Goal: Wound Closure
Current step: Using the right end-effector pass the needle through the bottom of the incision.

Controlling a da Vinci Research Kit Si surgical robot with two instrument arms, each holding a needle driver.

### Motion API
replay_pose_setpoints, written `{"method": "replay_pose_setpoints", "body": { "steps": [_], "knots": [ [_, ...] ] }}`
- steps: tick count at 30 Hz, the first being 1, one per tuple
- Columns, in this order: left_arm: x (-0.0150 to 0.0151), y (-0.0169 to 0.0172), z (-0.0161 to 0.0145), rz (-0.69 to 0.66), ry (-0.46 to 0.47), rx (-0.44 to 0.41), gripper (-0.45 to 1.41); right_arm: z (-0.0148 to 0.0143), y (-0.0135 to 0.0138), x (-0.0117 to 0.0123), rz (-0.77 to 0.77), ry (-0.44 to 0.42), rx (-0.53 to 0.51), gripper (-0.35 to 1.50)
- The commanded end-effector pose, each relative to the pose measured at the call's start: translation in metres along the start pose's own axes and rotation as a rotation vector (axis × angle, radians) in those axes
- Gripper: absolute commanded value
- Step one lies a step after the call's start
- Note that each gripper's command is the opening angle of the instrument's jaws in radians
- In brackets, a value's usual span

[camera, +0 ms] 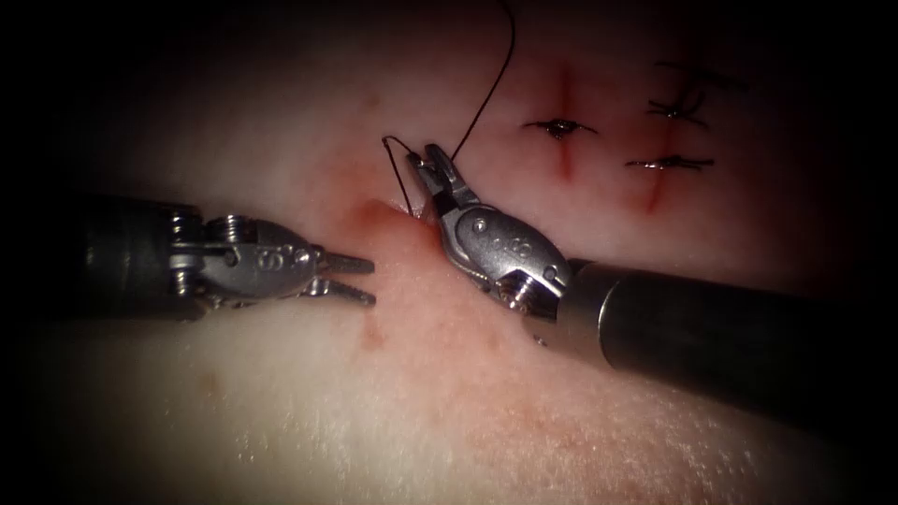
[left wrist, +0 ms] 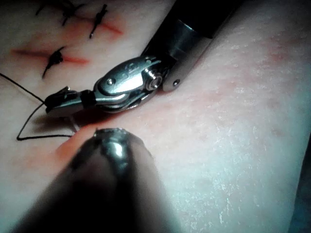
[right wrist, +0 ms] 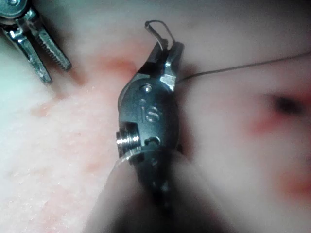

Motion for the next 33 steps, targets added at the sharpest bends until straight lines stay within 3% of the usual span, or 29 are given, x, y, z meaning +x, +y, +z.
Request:
{"method": "replay_pose_setpoints", "body": {
  "steps": [1,10,24,33],
  "knots": [
    [-0.0003,0.0004,0.0011,0.005,-0.001,-0.004,-0.05,0.0007,-0.0006,0.0002,0.002,0.002,0.012,-0.35],
    [-0.0025,0.0021,0.0036,0.036,-0.004,-0.027,-0.15,0.0014,0.0007,0.0005,0.043,-0.007,0.059,-0.35],
    [-0.0062,0.0003,0.0065,0.013,0.014,-0.037,-0.2,0.0012,0.0011,0.0014,0.057,-0.002,0.076,-0.35],
    [-0.0071,-0.0005,0.0075,0.008,0.014,-0.041,-0.21,0.0016,0.001,0.002,0.133,-0.016,0.092,-0.35]
  ]
}}
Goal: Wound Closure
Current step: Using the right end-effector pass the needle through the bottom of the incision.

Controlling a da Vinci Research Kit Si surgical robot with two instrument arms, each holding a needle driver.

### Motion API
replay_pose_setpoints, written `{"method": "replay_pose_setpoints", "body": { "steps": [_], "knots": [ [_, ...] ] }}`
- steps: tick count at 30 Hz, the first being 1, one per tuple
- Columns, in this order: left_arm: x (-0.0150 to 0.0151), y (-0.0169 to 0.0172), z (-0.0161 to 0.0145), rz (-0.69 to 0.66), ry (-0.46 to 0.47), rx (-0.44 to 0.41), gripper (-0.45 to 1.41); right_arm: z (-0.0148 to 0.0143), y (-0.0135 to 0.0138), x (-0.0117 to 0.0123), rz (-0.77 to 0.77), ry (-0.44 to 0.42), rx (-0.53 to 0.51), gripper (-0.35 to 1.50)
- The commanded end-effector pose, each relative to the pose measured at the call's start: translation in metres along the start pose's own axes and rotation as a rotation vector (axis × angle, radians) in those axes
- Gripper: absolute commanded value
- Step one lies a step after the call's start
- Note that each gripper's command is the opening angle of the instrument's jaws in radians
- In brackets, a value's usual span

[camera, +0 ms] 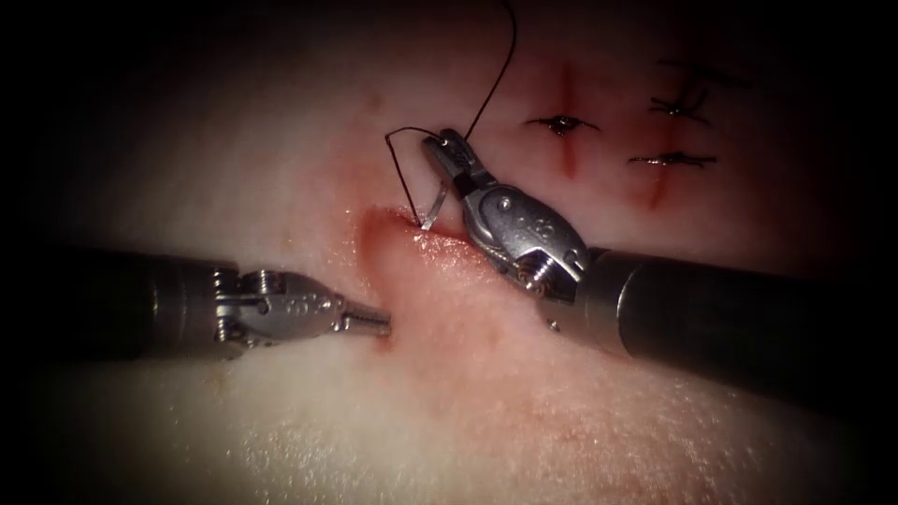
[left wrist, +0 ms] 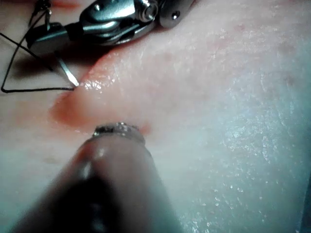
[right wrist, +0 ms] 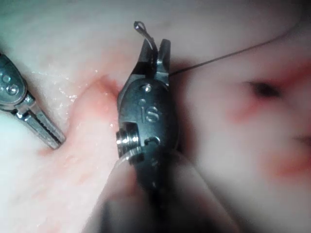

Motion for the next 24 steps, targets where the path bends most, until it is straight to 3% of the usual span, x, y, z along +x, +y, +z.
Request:
{"method": "replay_pose_setpoints", "body": {
  "steps": [1,8,24],
  "knots": [
    [-0.0002,0.0001,0.0008,0.001,-0.001,-0.001,-0.21,0.0012,-0.0008,0.0002,0.011,0.0,0.007,-0.35],
    [-0.0001,0.0002,0.0005,0.0,-0.002,-0.001,-0.21,0.0014,-0.0012,0.0,0.073,-0.033,0.019,-0.35],
    [0.0001,0.0004,0.0001,-0.003,-0.003,-0.003,-0.21,0.0005,-0.0023,-0.0021,0.355,-0.229,0.099,-0.35]
  ]
}}
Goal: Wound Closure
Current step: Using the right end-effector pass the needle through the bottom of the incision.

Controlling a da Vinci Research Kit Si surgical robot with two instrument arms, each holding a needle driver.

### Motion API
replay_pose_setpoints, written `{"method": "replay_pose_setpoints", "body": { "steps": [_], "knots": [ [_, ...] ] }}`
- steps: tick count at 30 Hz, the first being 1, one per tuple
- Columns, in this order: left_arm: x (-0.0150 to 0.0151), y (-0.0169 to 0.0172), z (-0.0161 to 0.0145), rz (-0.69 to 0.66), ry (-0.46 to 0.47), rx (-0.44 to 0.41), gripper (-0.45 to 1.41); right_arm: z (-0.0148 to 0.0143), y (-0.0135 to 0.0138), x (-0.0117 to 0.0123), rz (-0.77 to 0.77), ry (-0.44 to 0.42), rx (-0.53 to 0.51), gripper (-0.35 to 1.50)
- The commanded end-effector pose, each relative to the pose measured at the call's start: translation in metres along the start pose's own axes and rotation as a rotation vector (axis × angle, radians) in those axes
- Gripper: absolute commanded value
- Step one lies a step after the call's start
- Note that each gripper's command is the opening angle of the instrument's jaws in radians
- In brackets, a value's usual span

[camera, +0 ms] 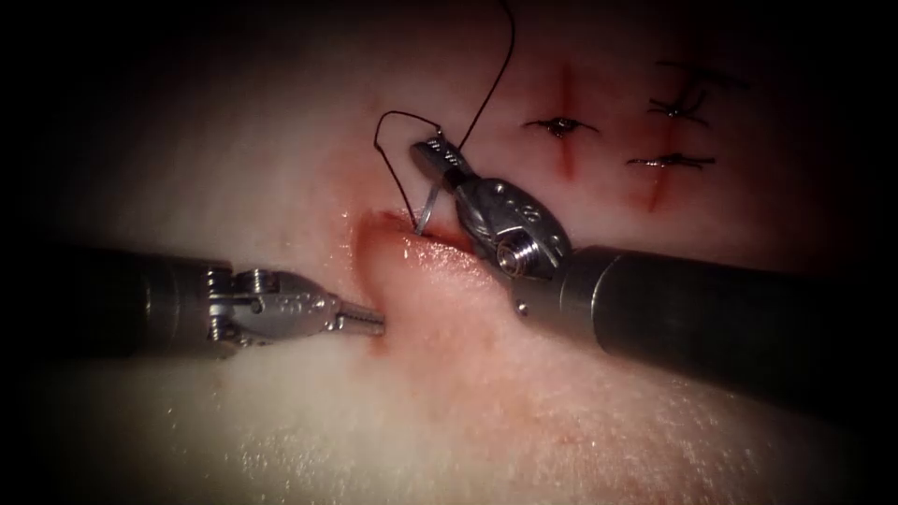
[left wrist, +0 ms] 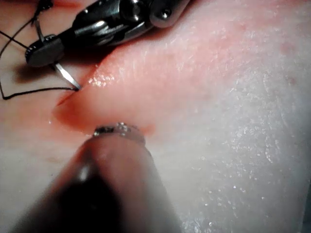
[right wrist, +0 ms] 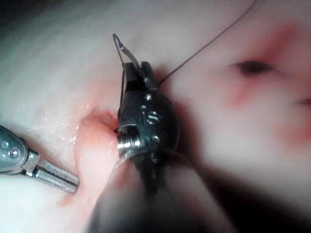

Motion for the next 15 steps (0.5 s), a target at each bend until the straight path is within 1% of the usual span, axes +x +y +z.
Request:
{"method": "replay_pose_setpoints", "body": {
  "steps": [1,6,15],
  "knots": [
    [-0.0001,0.0001,0.0008,0.0,0.0,-0.002,-0.21,0.0008,-0.001,-0.0002,0.032,-0.013,0.014,-0.35],
    [-0.0002,0.0001,0.0007,0.0,0.0,-0.002,-0.23,0.0,-0.0023,-0.0005,0.122,-0.048,0.054,-0.35],
    [-0.0003,0.0001,0.0006,0.001,0.001,-0.004,-0.25,-0.0012,-0.0043,0.0002,0.156,-0.075,0.081,-0.35]
  ]
}}
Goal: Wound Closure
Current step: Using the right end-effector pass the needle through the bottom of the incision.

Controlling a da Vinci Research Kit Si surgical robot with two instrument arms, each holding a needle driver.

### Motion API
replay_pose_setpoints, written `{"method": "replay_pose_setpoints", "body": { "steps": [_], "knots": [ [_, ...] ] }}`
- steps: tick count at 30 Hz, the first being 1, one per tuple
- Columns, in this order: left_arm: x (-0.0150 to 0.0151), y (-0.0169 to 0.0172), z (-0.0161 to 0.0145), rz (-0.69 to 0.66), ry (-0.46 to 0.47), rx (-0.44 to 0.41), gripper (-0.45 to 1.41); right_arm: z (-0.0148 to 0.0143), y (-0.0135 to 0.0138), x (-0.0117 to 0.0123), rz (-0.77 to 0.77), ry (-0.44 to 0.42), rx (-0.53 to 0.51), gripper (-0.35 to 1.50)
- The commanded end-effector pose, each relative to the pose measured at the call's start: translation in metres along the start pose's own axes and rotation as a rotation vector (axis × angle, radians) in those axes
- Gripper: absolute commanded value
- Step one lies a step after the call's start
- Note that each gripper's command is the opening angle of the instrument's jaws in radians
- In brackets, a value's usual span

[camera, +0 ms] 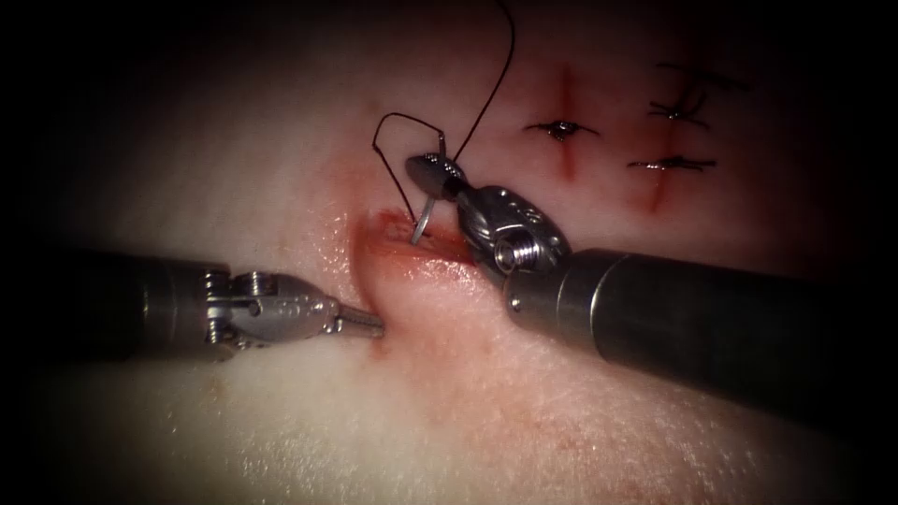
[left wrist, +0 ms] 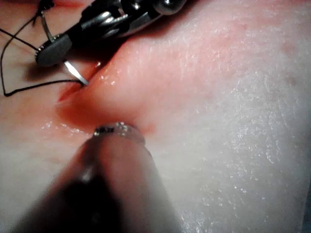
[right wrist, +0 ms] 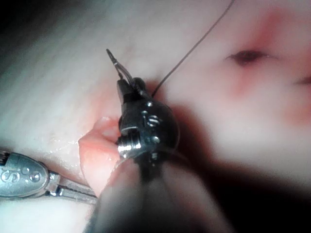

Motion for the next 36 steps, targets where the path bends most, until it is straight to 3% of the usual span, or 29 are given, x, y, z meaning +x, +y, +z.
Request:
{"method": "replay_pose_setpoints", "body": {
  "steps": [1,9,20,36],
  "knots": [
    [-0.0001,0.0001,0.0008,0.0,0.0,-0.001,-0.25,0.0009,-0.001,0.0,0.001,-0.001,0.006,-0.35],
    [-0.0001,0.0002,0.0005,-0.001,0.0,-0.003,-0.25,0.0003,-0.0026,-0.0013,0.015,-0.02,0.018,-0.35],
    [-0.0003,0.0002,-0.0001,0.001,0.002,-0.012,-0.31,-0.0006,-0.0037,-0.0024,0.106,-0.044,-0.045,-0.35],
    [-0.0004,0.0001,-0.0002,0.002,0.0,-0.01,-0.4,-0.0006,-0.0063,-0.0045,0.14,-0.078,-0.017,-0.35]
  ]
}}
